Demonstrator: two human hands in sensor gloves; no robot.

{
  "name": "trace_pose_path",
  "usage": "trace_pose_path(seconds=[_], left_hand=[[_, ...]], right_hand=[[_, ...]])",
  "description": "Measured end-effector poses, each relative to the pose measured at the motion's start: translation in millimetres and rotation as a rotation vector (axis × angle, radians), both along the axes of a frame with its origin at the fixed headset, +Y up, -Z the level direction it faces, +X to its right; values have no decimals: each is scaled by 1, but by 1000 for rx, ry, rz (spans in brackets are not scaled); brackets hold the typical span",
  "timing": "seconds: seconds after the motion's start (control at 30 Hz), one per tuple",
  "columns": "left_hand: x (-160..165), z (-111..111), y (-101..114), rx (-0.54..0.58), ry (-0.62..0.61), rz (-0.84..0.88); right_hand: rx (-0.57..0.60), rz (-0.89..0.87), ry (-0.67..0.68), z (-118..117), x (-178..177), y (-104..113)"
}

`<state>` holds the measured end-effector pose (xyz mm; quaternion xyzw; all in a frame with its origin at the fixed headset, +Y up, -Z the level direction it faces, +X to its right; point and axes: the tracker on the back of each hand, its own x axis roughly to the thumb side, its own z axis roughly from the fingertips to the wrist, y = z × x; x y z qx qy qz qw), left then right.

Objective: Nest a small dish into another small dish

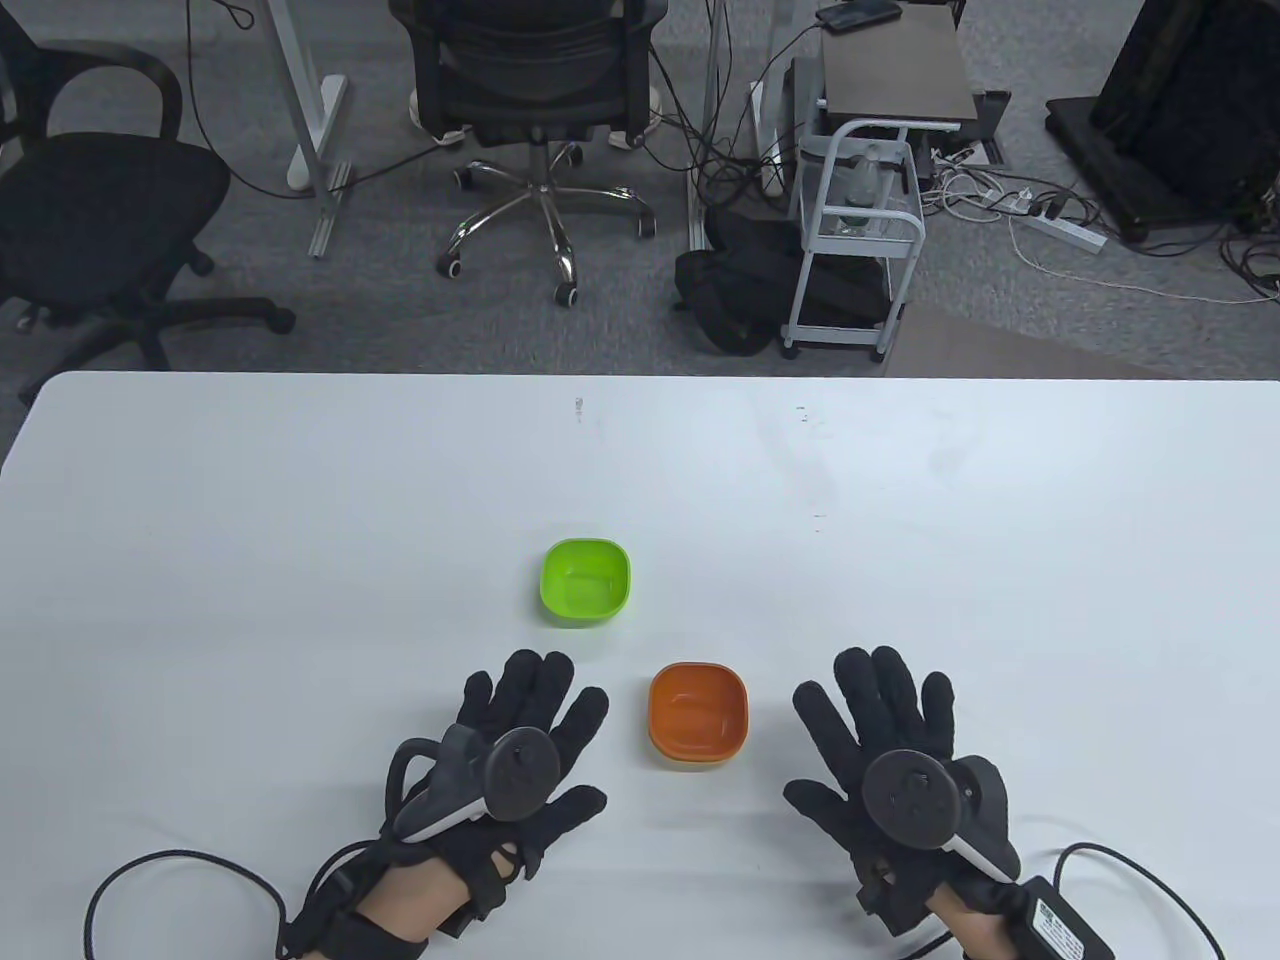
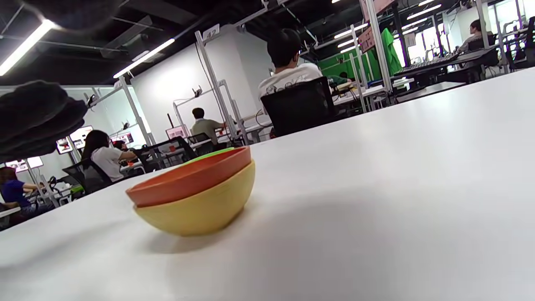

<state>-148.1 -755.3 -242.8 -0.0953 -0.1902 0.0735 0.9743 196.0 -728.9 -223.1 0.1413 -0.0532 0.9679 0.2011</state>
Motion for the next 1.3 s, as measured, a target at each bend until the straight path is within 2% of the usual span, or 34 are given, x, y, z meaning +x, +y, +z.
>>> trace_pose_path(seconds=[0.57,0.67,0.8,0.87,0.97,1.1,1.13,1.3], left_hand=[[5,-3,-1,-8,29,-23],[12,-19,6,-3,42,-73],[19,-59,22,-11,121,-89],[25,-89,32,2,217,-60],[28,-119,34,-23,357,-75],[29,-138,8,-23,411,-72],[29,-140,1,-63,401,-99],[19,-142,-21,-101,408,-154]], right_hand=[[-24,-10,16,-5,-2,-1],[-25,-8,19,-5,-2,-1],[-31,-19,27,-5,-1,-1],[-30,-24,31,-5,-2,-1],[-28,-24,36,-4,-2,-1],[-35,-17,38,-4,-1,-1],[-31,-18,37,-4,0,0],[-23,-9,28,-4,3,1]])
